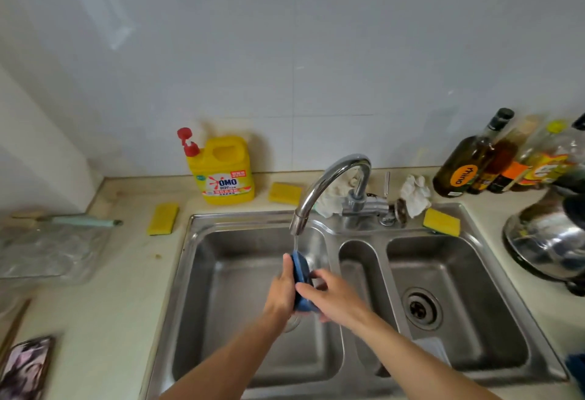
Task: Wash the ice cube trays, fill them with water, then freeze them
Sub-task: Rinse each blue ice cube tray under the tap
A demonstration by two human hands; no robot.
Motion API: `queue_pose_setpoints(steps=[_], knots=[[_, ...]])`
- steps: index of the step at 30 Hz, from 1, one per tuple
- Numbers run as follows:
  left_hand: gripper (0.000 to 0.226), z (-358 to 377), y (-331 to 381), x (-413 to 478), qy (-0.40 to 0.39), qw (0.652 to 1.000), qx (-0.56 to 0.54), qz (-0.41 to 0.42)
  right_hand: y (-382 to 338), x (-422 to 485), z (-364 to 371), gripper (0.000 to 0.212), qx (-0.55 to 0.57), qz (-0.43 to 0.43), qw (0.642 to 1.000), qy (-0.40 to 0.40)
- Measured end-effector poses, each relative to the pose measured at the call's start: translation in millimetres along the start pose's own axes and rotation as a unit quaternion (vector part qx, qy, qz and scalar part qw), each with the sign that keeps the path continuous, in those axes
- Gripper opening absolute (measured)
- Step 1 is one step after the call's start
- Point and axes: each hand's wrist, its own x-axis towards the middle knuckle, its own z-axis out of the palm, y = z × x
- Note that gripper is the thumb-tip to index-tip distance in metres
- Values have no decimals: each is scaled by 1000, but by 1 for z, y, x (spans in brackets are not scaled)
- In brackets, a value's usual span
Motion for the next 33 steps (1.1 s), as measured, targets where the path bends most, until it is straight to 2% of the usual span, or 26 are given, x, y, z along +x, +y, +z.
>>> queue_pose_setpoints(steps=[5,12,20,30,33], knots=[[78,-1,16,17,4,999,44,-11,-16,15,-7,35,-7,19,1000,12],[68,-1,37,35,-8,989,141,46,-19,31,-13,50,33,30,998,33],[56,-4,47,55,-10,984,172,48,-17,51,-16,43,44,30,998,15],[73,19,53,54,-26,977,205,51,0,48,-29,50,54,27,998,26],[72,26,53,51,-37,972,223,55,7,44,-36,50,71,27,997,27]])
